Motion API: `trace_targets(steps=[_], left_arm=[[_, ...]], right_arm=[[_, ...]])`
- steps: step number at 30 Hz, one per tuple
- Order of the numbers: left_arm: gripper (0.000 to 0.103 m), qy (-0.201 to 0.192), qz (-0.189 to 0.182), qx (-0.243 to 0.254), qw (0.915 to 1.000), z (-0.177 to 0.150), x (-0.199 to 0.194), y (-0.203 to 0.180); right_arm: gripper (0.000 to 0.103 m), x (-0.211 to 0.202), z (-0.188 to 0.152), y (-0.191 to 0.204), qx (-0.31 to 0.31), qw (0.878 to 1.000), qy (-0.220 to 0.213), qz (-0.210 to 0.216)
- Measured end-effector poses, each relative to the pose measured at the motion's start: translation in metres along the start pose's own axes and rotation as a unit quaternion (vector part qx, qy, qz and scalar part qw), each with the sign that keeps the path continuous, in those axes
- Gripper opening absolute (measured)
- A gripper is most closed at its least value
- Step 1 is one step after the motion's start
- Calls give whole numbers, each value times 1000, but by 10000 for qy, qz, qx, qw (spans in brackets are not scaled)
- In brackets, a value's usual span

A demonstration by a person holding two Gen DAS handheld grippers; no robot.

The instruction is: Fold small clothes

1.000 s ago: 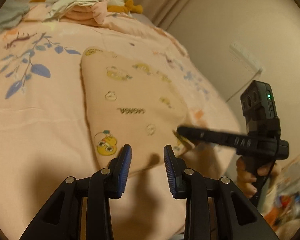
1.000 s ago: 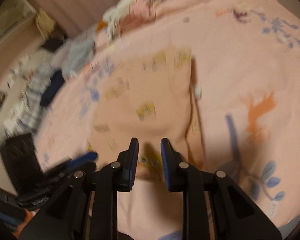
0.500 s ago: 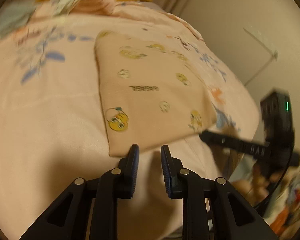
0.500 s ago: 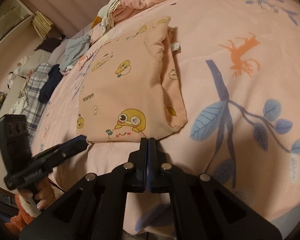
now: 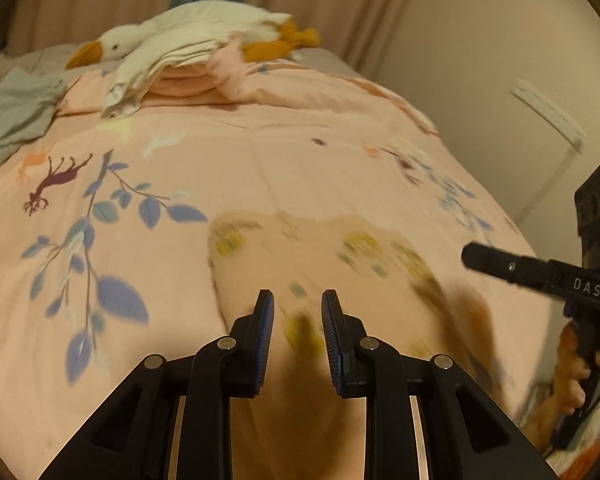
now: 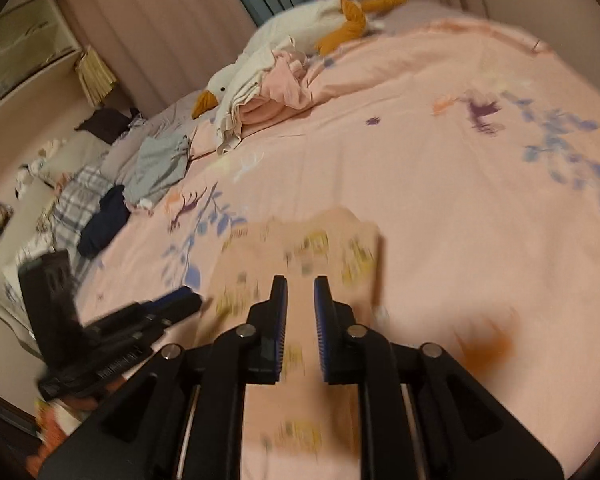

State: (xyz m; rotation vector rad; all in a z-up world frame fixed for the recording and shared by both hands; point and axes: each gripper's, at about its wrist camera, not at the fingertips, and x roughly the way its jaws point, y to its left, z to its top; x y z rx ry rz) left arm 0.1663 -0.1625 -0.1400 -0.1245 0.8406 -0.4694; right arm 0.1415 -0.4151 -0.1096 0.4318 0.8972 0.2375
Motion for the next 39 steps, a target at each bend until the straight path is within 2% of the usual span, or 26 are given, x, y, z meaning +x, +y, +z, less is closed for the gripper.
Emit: trace_targets(steps=[3, 5, 7, 10, 11, 13, 15, 16, 19, 20, 23, 24, 26, 27, 28, 30, 31, 32, 34, 36, 39], left_arm=[[24, 166, -158, -164, 9996, 12, 23, 13], [24, 379, 120, -251, 9989, 16, 41, 20], [24, 485, 377, -320, 9976, 14, 57, 29], [24, 294, 403, -171, 9986, 8, 63, 30], [24, 284, 461, -90, 9985, 8, 62, 28], [24, 330, 519, -22, 9981, 11, 61, 26], [24, 326, 532, -42, 9980, 11, 47, 26], [24, 271, 557, -28, 9981, 9, 33, 25], [24, -170, 391, 168, 9989, -1, -11, 13], [24, -226, 337, 226, 9989, -4, -20, 7], [24, -79, 135, 317, 9994, -24, -35, -8], [24, 72, 54, 223, 9997, -35, -36, -9], [24, 362, -61, -15, 9993, -51, -27, -4], [24, 457, -27, -134, 9989, -60, -23, 0], [26, 461, 171, -196, 9986, -69, -21, 5], [37, 467, 291, -225, 9982, -78, -19, 10], [38, 425, 264, -435, 9978, -81, -24, 16], [38, 391, 168, -628, 9971, -83, -31, 19], [37, 325, 61, -953, 9949, -87, -47, 26], [37, 96, 105, -981, 9951, -93, -60, 24], [37, 29, 98, -817, 9966, -103, -64, 15]], right_arm=[[14, 48, 25, -19, 365, 9983, 446, -68], [11, 84, 33, -31, 408, 9953, 807, -359], [2, 106, 34, -41, 421, 9923, 1006, -594], [2, 116, 39, -51, 499, 9939, 738, -644], [0, 119, 41, -53, 517, 9928, 743, -786], [0, 124, 46, -58, 648, 9920, 755, -775], [0, 112, 44, -61, 977, 9906, 716, -636], [8, 104, 40, -63, 1041, 9902, 685, -625], [10, 65, 27, -51, 950, 9922, 357, -721], [10, 50, 21, -44, 865, 9942, 234, -597], [10, 24, -1, -20, 666, 9976, 159, 44], [10, 18, -14, -12, 569, 9983, 152, 36], [10, 17, -39, -3, 376, 9985, 304, -266], [9, 18, -52, -5, 398, 9973, 395, -484], [10, 18, -62, -10, 447, 9961, 426, -635], [16, 17, -75, -27, 659, 9932, 358, -891], [0, 11, -78, -37, 882, 9890, 417, -1107], [0, 6, -80, -45, 1032, 9860, 501, -1214], [9, -18, -83, -50, 1204, 9869, 271, -1037], [9, -43, -86, -42, 1123, 9903, -84, -817], [9, -54, -87, -17, 821, 9964, -191, -107]])
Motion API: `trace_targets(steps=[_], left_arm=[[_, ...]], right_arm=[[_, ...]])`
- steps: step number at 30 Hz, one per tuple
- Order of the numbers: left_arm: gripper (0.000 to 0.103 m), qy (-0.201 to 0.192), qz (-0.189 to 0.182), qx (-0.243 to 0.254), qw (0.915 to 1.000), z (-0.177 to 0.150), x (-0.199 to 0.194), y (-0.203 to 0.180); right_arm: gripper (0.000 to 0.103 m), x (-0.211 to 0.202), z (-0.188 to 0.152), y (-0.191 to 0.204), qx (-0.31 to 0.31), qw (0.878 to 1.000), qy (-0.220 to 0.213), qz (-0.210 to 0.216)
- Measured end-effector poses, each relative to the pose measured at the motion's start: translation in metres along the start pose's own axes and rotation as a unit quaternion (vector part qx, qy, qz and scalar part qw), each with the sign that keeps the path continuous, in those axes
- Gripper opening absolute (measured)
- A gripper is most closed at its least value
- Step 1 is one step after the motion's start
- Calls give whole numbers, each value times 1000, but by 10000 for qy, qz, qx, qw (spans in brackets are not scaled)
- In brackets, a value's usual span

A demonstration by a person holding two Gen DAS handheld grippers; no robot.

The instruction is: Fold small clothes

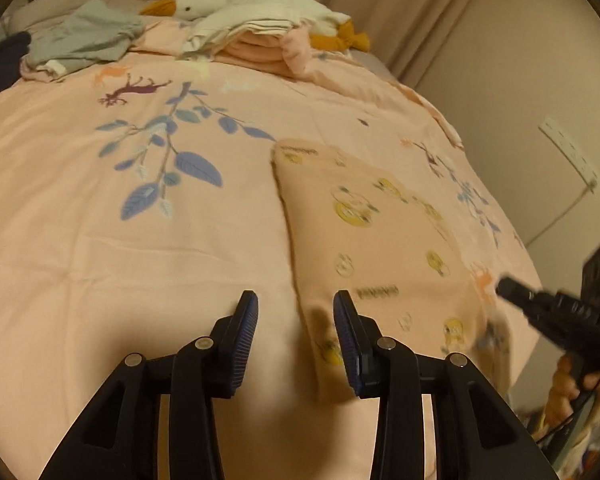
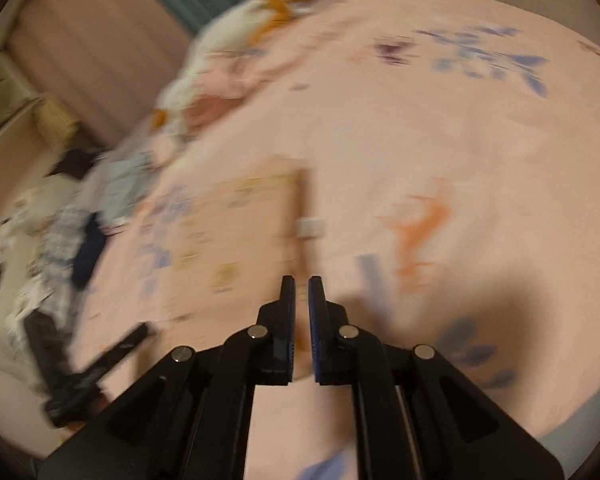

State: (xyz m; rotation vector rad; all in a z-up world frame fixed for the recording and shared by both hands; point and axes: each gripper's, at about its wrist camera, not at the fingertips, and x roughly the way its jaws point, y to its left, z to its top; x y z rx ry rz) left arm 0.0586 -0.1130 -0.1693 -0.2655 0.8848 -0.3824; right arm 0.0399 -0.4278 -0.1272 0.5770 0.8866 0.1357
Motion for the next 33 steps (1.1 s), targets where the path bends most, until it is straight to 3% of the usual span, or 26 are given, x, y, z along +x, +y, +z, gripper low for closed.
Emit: trace_targets(steps=[3, 4, 6, 8, 10, 11, 14, 15, 17, 18, 19, 21, 24, 26, 30, 33], left_arm=[[37, 271, -117, 80, 9995, -11, 10, -7], [37, 449, 10, 159, 9989, -16, 17, -8], [37, 451, 146, 293, 9984, -20, 22, -8], [37, 450, 117, 315, 9984, -19, 18, -8], [37, 440, 149, 297, 9985, -16, 11, -7], [37, 368, 261, 321, 9985, -15, 6, -7], [38, -176, 665, 653, 9955, -10, -13, -15], [38, -348, 716, 794, 9937, -8, -18, -16], [47, -606, 687, 905, 9917, 1, -25, -18], [60, -703, 635, 851, 9918, 5, -28, -16], [68, -837, 542, 702, 9925, 9, -30, -13], [69, -1028, 337, 365, 9935, 15, -33, -4], [72, -897, 153, -7, 9959, 23, -26, 9], [78, -779, 152, -179, 9967, 29, -22, 14], [90, -614, 18, 37, 9981, 31, -17, 14], [97, -573, -151, 196, 9981, 30, -19, 7]], right_arm=[[7, 21, -9, 12, -176, 9993, 284, 165], [1, 32, -11, 10, -107, 9990, 438, -2], [0, 50, -16, -13, 207, 9954, 668, -655], [0, 45, -16, -28, 405, 9940, 630, -794], [10, 27, -11, -36, 524, 9951, 458, -707], [10, 17, -8, -36, 556, 9949, 295, -794], [10, -10, 2, -30, 503, 9971, 23, -578], [12, -13, 5, -27, 439, 9980, 3, -452], [28, -19, 14, -14, 184, 9995, 35, -265], [47, -16, 23, -5, 24, 9997, 61, -231], [59, -14, 29, 2, -106, 9997, 69, -205], [60, -11, 40, 13, -269, 9996, -30, -111], [62, 4, 51, 11, -143, 9999, -3, 68], [65, 18, 53, 6, -3, 9997, 238, 66], [66, 42, 61, 7, -48, 9977, 651, -194], [78, 49, 66, 7, 68, 9972, 738, -98]])
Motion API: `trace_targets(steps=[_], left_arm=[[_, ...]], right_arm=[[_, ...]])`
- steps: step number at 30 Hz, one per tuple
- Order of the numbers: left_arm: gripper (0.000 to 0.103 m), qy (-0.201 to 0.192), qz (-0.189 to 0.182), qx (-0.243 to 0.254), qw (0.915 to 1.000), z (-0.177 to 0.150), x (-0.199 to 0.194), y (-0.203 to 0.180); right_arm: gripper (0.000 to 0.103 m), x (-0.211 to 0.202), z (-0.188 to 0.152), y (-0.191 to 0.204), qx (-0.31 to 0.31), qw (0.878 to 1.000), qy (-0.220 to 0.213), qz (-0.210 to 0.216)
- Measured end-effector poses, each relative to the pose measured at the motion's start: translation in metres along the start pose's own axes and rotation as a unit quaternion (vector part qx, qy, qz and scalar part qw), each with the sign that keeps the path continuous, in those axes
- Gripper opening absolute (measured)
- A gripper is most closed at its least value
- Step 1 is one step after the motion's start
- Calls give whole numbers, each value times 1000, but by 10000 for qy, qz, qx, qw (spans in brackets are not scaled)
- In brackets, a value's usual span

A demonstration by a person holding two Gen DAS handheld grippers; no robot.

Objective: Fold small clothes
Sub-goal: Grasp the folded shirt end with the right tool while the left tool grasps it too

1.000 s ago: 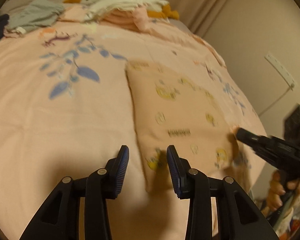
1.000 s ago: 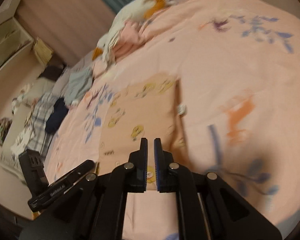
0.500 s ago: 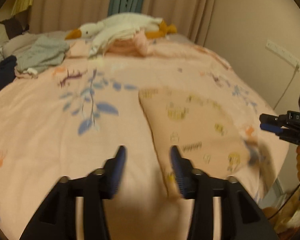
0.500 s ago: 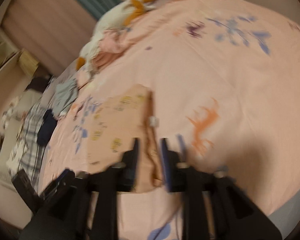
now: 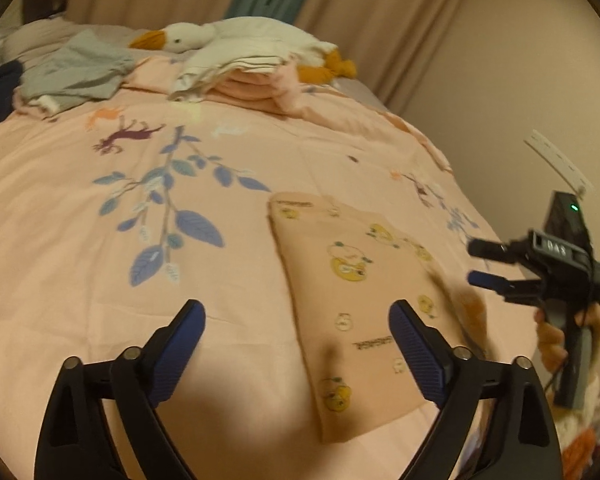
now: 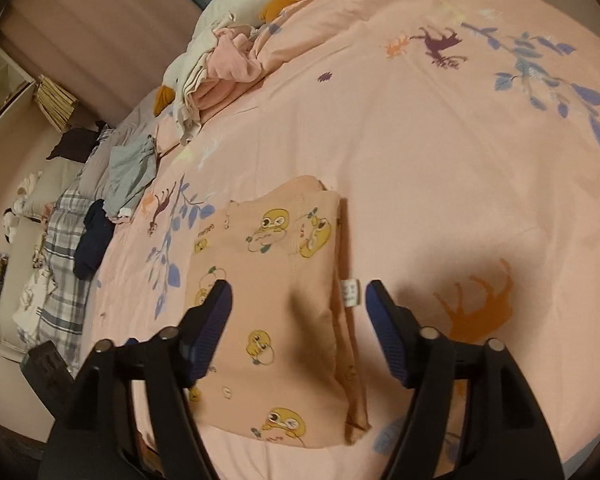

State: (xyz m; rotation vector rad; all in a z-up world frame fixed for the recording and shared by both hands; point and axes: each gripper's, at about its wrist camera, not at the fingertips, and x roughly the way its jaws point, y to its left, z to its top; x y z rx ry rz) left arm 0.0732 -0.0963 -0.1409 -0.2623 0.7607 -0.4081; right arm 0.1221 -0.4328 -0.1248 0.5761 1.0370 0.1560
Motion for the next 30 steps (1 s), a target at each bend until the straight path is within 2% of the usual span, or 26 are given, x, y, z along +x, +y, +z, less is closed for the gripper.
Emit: trace_targets(steps=[1, 3, 6, 10, 11, 15, 17, 19, 23, 26, 30], left_arm=[[100, 6, -61, -7, 10000, 0, 1, -2], [101, 162, -128, -58, 9998, -2, 6, -3], [101, 608, -518, -326, 9963, -3, 20, 3], [101, 766, -707, -617, 9926, -4, 31, 10], [101, 909, -929, -743, 9887, -4, 36, 13], [101, 1458, -2084, -1531, 9549, -9, 61, 21], [101, 1530, -2098, -1756, 9496, -7, 70, 24], [101, 1554, -2187, -1831, 9458, -3, 79, 24], [101, 1590, -2459, -1916, 9368, 3, 91, 20], [101, 1762, -2586, -1662, 9351, 8, 103, 12], [101, 1836, -2515, -1615, 9365, 9, 105, 10]], right_arm=[[84, 1, 1, -1, 45, 9999, 33, 110], [88, 3, -1, -5, 123, 9992, 82, 368], [89, 11, -5, -10, 180, 9981, 247, 533], [90, 19, -11, -26, 370, 9963, 426, 642], [90, 21, -11, -29, 409, 9961, 482, 620], [90, 37, -12, -40, 507, 9937, 752, 655], [91, 46, -13, -41, 488, 9917, 902, 773], [98, 51, -11, -39, 483, 9907, 908, 897], [99, 63, -10, -35, 547, 9833, 1014, 1407], [94, 75, -9, -34, 698, 9713, 1076, 2005], [70, 83, -10, -30, 657, 9787, 1045, 1639]])
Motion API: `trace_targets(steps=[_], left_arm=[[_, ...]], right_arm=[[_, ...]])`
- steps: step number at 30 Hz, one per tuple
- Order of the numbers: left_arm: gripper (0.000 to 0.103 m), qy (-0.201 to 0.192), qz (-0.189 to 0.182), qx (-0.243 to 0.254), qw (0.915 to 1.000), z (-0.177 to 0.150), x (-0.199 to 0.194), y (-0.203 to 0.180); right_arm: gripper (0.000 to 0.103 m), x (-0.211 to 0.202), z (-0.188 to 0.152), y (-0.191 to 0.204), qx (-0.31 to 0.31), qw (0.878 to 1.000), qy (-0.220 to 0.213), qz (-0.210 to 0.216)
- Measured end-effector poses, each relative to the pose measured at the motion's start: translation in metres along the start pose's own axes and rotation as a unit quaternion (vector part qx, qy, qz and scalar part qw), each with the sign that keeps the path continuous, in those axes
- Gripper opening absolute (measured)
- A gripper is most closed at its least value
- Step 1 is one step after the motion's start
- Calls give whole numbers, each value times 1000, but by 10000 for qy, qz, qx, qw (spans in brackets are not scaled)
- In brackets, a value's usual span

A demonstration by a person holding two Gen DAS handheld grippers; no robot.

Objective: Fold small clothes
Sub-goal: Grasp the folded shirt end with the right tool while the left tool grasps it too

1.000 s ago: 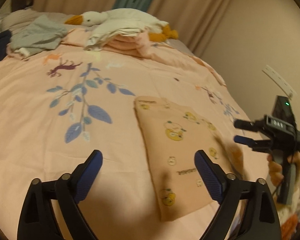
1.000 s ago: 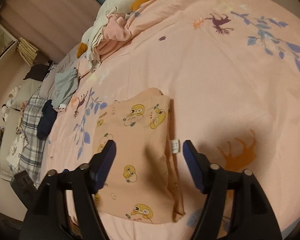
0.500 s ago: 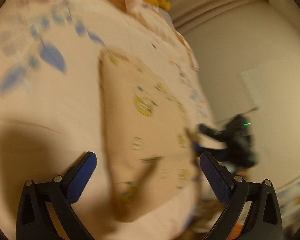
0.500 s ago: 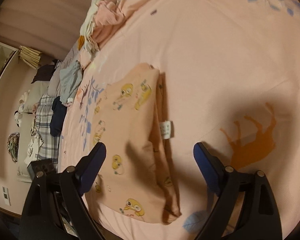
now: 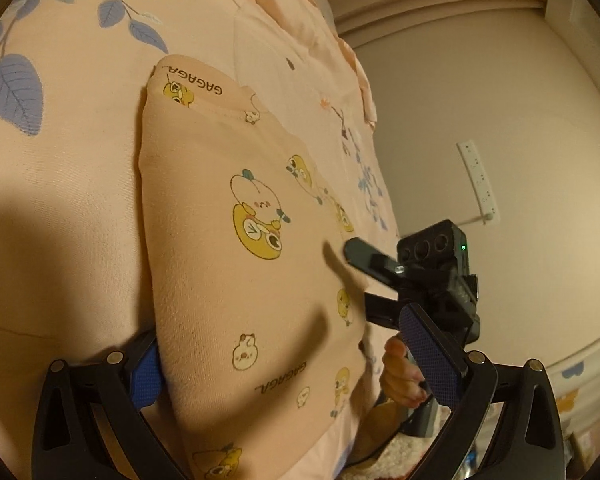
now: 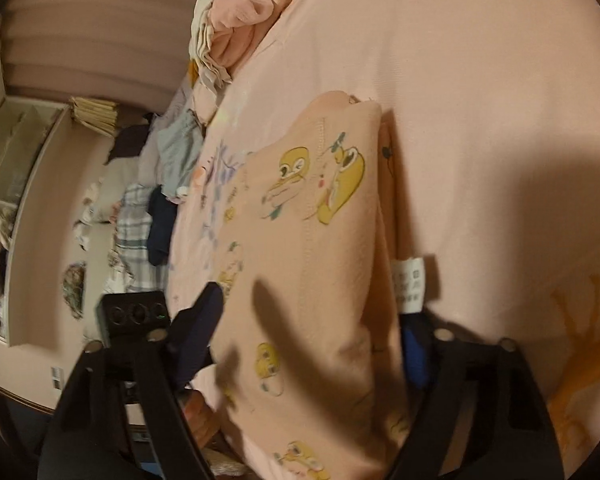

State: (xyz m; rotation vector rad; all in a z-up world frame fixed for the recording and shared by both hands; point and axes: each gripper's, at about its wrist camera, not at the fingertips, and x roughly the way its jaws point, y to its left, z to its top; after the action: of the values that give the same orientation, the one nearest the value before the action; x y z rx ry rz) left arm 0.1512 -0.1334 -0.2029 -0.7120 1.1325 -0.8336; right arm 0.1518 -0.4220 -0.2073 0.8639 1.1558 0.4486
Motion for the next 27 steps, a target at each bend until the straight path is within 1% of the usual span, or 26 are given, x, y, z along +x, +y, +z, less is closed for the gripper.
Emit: trace_targets(steps=[1, 2, 3, 4, 5, 6, 7, 9, 11, 13, 16, 20, 23, 26, 27], left_arm=[[101, 14, 39, -5, 10000, 0, 0, 1], [100, 12, 81, -6, 10000, 0, 0, 2], [93, -35, 252, -4, 9997, 0, 1, 2], [80, -87, 427, 22, 9990, -1, 2, 2], [73, -194, 685, 106, 9974, -4, 1, 1], [54, -391, 1011, 244, 9938, -8, 1, 2], [41, -513, 1150, 334, 9915, -10, 1, 6], [34, -653, 1044, 202, 9922, -10, 0, 16], [32, -619, 982, 17, 9932, -8, -3, 22], [31, -682, 1177, 181, 9905, -10, -3, 17], [31, -791, 1529, 437, 9841, -14, 3, 6], [31, -756, 1511, 383, 9849, -13, 3, 8], [31, -754, 1589, 428, 9835, -12, 6, 6], [31, -737, 1602, 426, 9834, -12, 5, 7], [31, -735, 1604, 421, 9834, -8, 11, 5]], right_arm=[[55, 0, 0, -1, -43, 9999, -13, -106], [47, 1, 2, -2, -41, 9995, -35, -301], [44, 3, 3, -6, 13, 9993, -68, -363], [42, 3, 3, -7, 29, 9994, -128, -309], [41, 3, 2, -7, -53, 9992, -184, -347], [39, 4, 1, -6, -150, 9987, -235, -432], [38, 5, 1, -4, -233, 9979, -285, -527], [37, 8, -2, 4, -433, 9949, -412, -816], [37, 11, -5, 7, -603, 9915, -555, -1011], [36, 13, -5, 8, -643, 9893, -654, -1134], [35, 14, -3, 8, -633, 9874, -727, -1253], [35, 15, -2, 8, -619, 9869, -745, -1289], [35, 16, -3, 10, -690, 9851, -761, -1377], [35, 17, -4, 10, -666, 9854, -766, -1370], [35, 17, -5, 10, -647, 9857, -773, -1353]])
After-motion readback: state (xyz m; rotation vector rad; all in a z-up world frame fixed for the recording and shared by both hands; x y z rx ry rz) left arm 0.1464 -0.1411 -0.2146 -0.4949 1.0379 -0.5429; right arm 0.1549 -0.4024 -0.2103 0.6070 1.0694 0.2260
